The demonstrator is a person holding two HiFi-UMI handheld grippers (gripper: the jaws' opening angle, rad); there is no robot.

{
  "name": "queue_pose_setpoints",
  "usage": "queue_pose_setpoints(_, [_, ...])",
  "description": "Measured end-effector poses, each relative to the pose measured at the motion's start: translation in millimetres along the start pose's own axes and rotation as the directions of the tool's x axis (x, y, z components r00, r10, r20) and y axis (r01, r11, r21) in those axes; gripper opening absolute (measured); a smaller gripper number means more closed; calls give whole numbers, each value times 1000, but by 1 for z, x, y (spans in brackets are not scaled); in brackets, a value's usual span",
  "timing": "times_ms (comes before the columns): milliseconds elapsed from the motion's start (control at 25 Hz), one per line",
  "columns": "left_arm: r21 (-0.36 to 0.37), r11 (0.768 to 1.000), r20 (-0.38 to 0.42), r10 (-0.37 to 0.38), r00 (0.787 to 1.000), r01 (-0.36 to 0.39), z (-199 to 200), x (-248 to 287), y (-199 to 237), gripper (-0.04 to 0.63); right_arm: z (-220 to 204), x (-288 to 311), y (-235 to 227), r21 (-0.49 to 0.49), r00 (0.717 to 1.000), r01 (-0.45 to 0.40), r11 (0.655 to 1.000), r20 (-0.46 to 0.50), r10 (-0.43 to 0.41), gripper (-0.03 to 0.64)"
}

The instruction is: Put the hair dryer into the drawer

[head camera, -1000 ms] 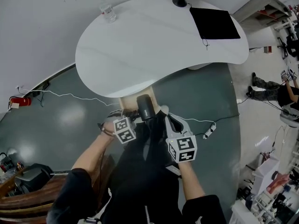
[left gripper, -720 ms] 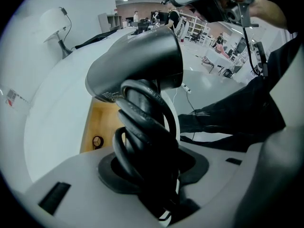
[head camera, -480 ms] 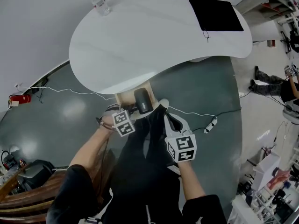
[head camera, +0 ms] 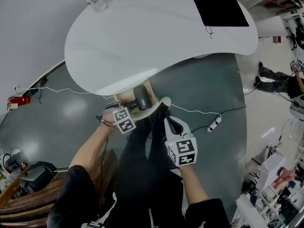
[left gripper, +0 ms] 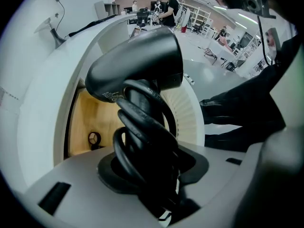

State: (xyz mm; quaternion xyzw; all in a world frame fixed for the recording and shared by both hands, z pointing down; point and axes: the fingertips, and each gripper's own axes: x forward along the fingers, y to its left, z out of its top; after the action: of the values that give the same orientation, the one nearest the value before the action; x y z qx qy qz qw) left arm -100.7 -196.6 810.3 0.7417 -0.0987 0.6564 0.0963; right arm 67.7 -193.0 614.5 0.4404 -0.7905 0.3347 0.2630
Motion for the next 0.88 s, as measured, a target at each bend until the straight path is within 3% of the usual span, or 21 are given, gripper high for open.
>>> queue_pose_setpoints(880, [33, 997, -126, 78, 989, -75, -9, 48, 28, 183, -17, 8, -14, 48, 999, -8, 999, -38, 9, 6])
